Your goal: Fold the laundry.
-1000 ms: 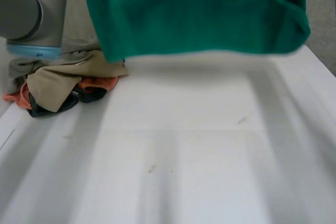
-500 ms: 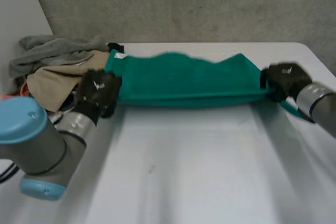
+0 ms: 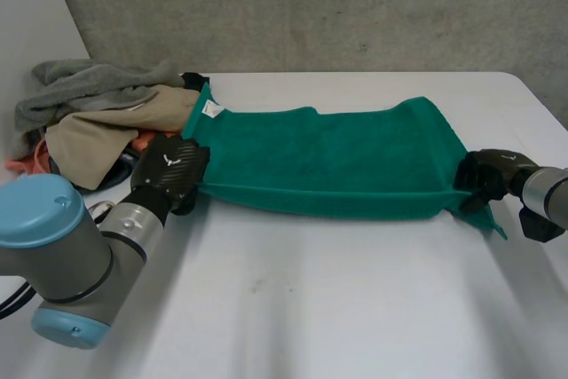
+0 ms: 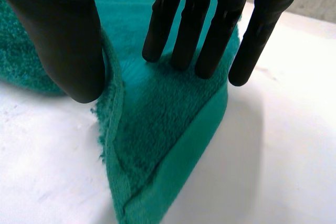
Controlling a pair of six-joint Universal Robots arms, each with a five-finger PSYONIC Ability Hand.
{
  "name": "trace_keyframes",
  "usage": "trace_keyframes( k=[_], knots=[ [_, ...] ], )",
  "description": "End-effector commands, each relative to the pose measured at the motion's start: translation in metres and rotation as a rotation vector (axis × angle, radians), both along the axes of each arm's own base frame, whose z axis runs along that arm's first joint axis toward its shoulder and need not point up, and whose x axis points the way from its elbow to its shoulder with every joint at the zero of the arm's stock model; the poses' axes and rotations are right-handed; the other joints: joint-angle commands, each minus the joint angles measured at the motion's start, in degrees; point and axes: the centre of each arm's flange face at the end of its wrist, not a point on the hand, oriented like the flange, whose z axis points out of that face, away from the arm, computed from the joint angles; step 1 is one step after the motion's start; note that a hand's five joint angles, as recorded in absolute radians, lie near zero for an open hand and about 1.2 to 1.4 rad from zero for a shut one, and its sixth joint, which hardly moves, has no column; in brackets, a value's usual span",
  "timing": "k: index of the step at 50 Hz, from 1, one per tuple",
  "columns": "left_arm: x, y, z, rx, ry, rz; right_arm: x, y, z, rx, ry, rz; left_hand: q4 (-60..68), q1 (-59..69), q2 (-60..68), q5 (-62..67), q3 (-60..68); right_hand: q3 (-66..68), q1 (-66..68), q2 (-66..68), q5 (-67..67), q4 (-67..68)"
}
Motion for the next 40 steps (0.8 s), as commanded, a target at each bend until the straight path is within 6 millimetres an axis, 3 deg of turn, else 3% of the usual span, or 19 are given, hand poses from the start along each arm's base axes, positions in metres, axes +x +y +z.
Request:
trace_keyframes(
  k=[1,6,8,9,12,17,28,40],
  knots=[
    [0.003,-0.006,0.001,-0.005,0.002,0.01,-0.004,0.003,-0.001,0.014,0.024,0.001,11.1,13.56,11.37,12.94,11.62,36.99,36.73,37.18,38.16,37.31],
    [0.012,-0.01,-0.002,0.014,-0.002,0.039,-0.003,0.007,0.007,-0.024,0.071,0.032,9.13,11.59,9.39,10.97,9.64,37.0,36.73,37.18,38.17,37.32],
    [0.014,-0.01,-0.006,0.03,-0.007,0.045,-0.003,0.012,0.016,-0.051,0.098,0.051,-8.13,-5.68,-7.87,-6.3,-7.62,37.0,36.73,37.18,38.17,37.32],
    [0.016,-0.01,-0.01,0.053,-0.015,0.051,-0.003,0.013,0.019,-0.063,0.108,0.055,-23.54,-21.08,-23.28,-21.7,-23.02,37.0,36.73,37.18,38.17,37.32],
    [0.022,-0.012,-0.017,0.094,-0.031,0.068,-0.003,0.015,0.023,-0.092,0.136,0.071,-35.29,-32.83,-35.02,-33.45,-34.77,37.0,36.73,37.18,38.17,37.32],
    [0.039,-0.02,-0.031,0.189,-0.057,0.121,-0.004,0.015,0.023,-0.106,0.146,0.072,-34.96,-32.51,-34.7,-33.13,-34.45,37.0,36.73,37.18,38.17,37.32],
    [0.052,-0.028,-0.033,0.204,-0.055,0.16,-0.01,0.012,0.025,-0.11,0.148,0.056,-29.1,-26.65,-28.84,-27.27,-28.59,37.0,36.73,37.18,38.17,37.32],
    [0.047,-0.016,-0.036,0.239,-0.05,0.095,-0.007,0.016,0.02,-0.097,0.147,0.067,-25.2,-22.75,-24.94,-23.37,-24.69,37.0,36.73,37.18,38.17,37.32]
  ],
)
